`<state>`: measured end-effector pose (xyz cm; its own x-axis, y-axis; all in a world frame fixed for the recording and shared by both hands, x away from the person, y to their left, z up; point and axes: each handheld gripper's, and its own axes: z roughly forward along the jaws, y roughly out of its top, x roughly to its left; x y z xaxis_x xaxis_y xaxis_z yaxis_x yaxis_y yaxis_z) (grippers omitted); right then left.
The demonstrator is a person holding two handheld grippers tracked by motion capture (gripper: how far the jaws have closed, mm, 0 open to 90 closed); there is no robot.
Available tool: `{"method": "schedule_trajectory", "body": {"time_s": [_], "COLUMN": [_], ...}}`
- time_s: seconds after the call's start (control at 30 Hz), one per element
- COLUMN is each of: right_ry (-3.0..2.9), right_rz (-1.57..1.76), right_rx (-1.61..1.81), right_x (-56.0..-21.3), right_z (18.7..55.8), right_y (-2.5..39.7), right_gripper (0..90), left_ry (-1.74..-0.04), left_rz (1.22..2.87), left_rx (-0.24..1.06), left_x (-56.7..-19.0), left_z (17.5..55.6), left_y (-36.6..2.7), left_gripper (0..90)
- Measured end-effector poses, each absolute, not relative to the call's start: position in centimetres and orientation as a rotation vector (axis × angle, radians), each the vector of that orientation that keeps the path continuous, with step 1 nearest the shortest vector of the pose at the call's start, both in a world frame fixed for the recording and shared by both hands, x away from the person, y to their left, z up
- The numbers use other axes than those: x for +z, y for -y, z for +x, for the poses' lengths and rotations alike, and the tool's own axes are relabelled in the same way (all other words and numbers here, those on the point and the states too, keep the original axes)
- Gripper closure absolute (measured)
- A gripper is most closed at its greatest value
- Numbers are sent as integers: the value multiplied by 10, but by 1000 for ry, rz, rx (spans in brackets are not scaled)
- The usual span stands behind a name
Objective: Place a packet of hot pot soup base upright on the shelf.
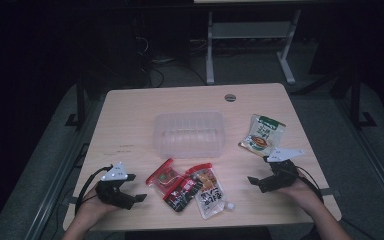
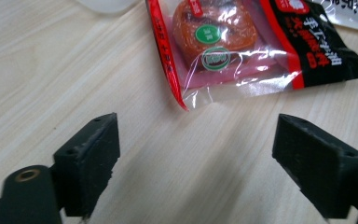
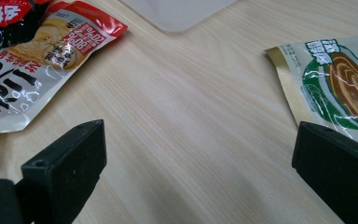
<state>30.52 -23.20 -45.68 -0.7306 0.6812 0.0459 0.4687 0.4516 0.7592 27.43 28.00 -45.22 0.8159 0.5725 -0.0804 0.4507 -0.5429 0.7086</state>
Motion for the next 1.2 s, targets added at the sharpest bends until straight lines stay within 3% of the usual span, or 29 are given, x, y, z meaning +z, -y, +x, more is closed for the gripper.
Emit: {"method": "schedule_trajectory", "body": {"time_s": [0.13, 0.27, 0.4, 0.57, 0.6, 0.7, 0.87, 1.2], "right_ry": [-2435, -2433, -2437, -2439, -2440, -2445, -2431, -2449], "right_rz": [992, 995, 993, 989, 987, 983, 983, 981], "right_rx": [1159, 1161, 1162, 1179, 1179, 1172, 1173, 1171], "right_x": [-457, -457, -459, -459, -458, -458, -455, -456], "right_z": [305, 305, 305, 303, 304, 304, 301, 302], "right_y": [234, 233, 233, 234, 234, 233, 230, 227], "right_gripper": [28, 29, 29, 29, 29, 30, 31, 47], "left_ry": [-749, -748, -747, -736, -728, -730, -689, -657], "left_rz": [2214, 2205, 2202, 2208, 2204, 2197, 2221, 2232], "left_rx": [198, 176, 155, 147, 145, 137, 140, 152], "left_x": [-447, -442, -438, -432, -431, -426, -423, -421], "left_z": [278, 282, 284, 287, 288, 291, 298, 327], "left_y": [-279, -276, -272, -266, -264, -262, -251, -220], "left_gripper": [259, 420, 507, 685, 685, 824, 894, 897]}}
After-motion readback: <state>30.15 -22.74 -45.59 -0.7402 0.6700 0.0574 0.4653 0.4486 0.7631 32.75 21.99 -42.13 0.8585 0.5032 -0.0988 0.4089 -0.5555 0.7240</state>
